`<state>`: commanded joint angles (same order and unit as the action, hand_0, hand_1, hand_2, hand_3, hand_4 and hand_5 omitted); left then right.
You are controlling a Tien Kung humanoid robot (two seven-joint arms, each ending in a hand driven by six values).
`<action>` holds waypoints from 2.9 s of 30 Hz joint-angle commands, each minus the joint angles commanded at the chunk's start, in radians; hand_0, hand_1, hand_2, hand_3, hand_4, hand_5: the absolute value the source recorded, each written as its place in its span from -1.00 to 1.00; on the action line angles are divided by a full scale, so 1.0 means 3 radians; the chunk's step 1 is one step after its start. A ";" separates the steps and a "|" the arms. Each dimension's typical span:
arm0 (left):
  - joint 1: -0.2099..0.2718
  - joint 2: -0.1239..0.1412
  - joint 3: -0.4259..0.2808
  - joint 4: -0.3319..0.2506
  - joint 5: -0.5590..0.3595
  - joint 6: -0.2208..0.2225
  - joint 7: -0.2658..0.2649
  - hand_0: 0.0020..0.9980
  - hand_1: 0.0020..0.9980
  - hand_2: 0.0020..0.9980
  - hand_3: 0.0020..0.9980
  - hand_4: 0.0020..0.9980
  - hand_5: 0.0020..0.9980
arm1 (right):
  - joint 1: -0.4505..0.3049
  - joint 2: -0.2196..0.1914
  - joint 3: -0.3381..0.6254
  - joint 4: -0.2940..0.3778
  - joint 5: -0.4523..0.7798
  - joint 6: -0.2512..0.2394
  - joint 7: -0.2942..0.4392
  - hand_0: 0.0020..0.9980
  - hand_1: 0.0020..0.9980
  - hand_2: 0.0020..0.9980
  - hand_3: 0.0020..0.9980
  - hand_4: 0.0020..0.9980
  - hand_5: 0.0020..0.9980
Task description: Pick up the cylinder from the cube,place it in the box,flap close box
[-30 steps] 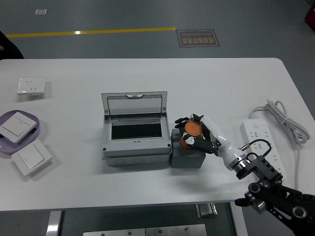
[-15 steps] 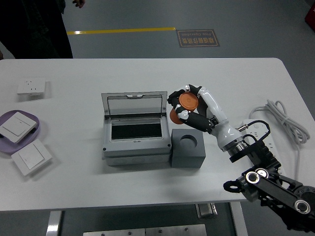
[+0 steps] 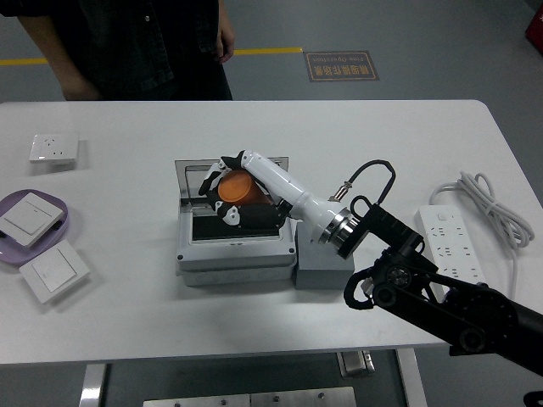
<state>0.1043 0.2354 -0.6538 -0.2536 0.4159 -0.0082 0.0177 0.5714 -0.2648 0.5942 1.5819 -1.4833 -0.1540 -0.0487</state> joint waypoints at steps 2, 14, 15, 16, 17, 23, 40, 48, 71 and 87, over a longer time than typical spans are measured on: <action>-0.0002 0.0002 -0.0002 0.0001 0.0005 0.0000 0.0002 0.16 0.26 0.22 0.26 0.40 -0.55 | 0.0059 0.0049 -0.0034 -0.0053 -0.0258 0.0161 -0.0201 -0.89 -0.58 -0.31 -0.43 -1.00 -1.00; -0.0026 0.0016 0.0014 0.0003 -0.0008 0.0000 0.0005 0.16 0.26 0.22 0.26 0.41 -0.54 | 0.0308 0.0164 -0.0217 -0.0227 -0.1403 0.0552 -0.0775 -0.91 -0.59 -0.31 -0.44 -1.00 -1.00; -0.0029 0.0017 0.0018 0.0003 -0.0009 -0.0001 0.0005 0.16 0.26 0.22 0.26 0.41 -0.54 | 0.0320 0.0176 -0.0233 -0.0264 -0.1478 0.0564 -0.0772 -0.91 -0.59 -0.31 -0.44 -1.00 -1.00; -0.0031 0.0017 0.0024 0.0003 -0.0012 -0.0001 0.0006 0.16 0.26 0.22 0.25 0.40 -0.54 | 0.0328 0.0187 -0.0245 -0.0295 -0.1536 0.0569 -0.0767 0.37 0.09 0.08 0.01 -0.78 -1.00; -0.0034 0.0018 0.0033 0.0004 -0.0016 -0.0002 0.0007 0.16 0.26 0.22 0.25 0.40 -0.54 | 0.0335 0.0201 -0.0259 -0.0329 -0.1586 0.0575 -0.0761 0.37 0.09 0.08 0.01 -0.78 -1.00; -0.0057 0.0024 0.0059 0.0008 -0.0025 -0.0007 0.0008 0.16 0.26 0.22 0.26 0.40 -0.54 | 0.0350 0.0266 -0.0332 -0.0457 -0.1643 0.0517 -0.0703 0.47 0.36 0.32 0.35 -0.43 -1.00; -0.0086 0.0017 0.0042 0.0002 0.0006 -0.0008 0.0012 0.16 0.26 0.22 0.25 0.40 -0.55 | 0.0282 0.0217 -0.0344 -0.0558 -0.1551 0.0424 -0.0459 1.00 0.76 0.67 0.77 0.41 -0.49; -0.0083 0.0008 -0.0028 -0.0015 0.0083 -0.0013 0.0018 0.16 0.26 0.22 0.25 0.39 -0.55 | 0.0191 0.0139 -0.0254 -0.0482 -0.1308 0.0391 -0.0323 1.00 0.77 0.67 0.79 0.60 -0.55; -0.0092 0.0013 -0.0146 -0.0054 0.0213 -0.0034 0.0034 0.16 0.26 0.22 0.25 0.37 -0.57 | 0.0327 -0.0362 0.0211 0.0066 0.1368 0.0513 0.0248 0.51 0.34 0.40 0.43 0.57 -0.34; -0.0130 0.0050 -0.0072 -0.0034 0.0141 -0.0035 0.0040 0.16 0.25 0.21 0.25 0.37 -0.57 | 0.0998 -0.0276 -0.0062 -0.1184 0.1842 0.0670 0.0274 0.47 0.36 0.41 0.46 0.55 -0.31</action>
<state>0.0652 0.2505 -0.6755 -0.2638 0.4582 -0.0186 0.0297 0.8707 -0.3476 0.5756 1.2268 -0.9305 0.0469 0.0335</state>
